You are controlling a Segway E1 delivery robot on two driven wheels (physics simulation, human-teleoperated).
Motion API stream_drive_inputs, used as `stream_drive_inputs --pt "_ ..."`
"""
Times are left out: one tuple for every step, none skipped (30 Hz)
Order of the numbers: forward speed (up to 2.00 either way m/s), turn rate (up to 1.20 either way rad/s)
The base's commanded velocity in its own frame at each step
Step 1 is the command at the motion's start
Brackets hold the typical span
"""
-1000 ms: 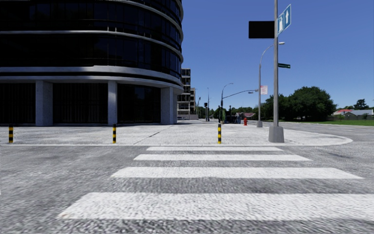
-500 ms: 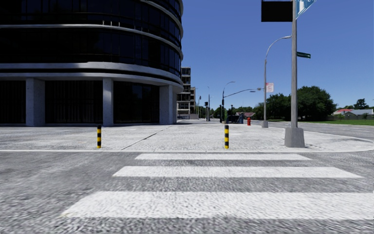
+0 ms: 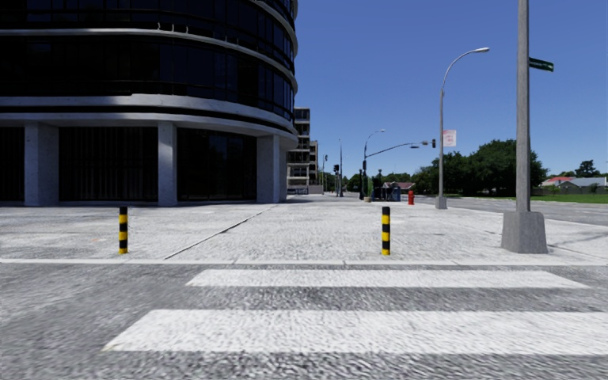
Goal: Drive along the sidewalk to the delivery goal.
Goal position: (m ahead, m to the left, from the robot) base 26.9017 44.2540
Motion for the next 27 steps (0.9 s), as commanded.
stream_drive_inputs --pt "2.0 0.0" --pt "2.0 0.0" --pt "2.0 0.0" --pt "2.0 0.0" --pt "2.0 0.0" --pt "2.0 0.0" --pt "2.0 0.0" --pt "2.0 0.0" --pt "2.0 0.0" --pt "2.0 0.0" --pt "2.0 0.0" --pt "2.0 0.0" --pt "2.0 0.0" --pt "2.0 0.0" --pt "2.0 0.0" --pt "2.0 0.0" --pt "2.0 0.0" --pt "2.0 0.0" --pt "2.0 0.0" --pt "2.0 0.0" --pt "2.0 0.0" --pt "2.0 0.0" --pt "2.0 0.0" --pt "2.0 0.0" --pt "2.0 0.0" --pt "2.0 0.0" --pt "2.0 0.0"
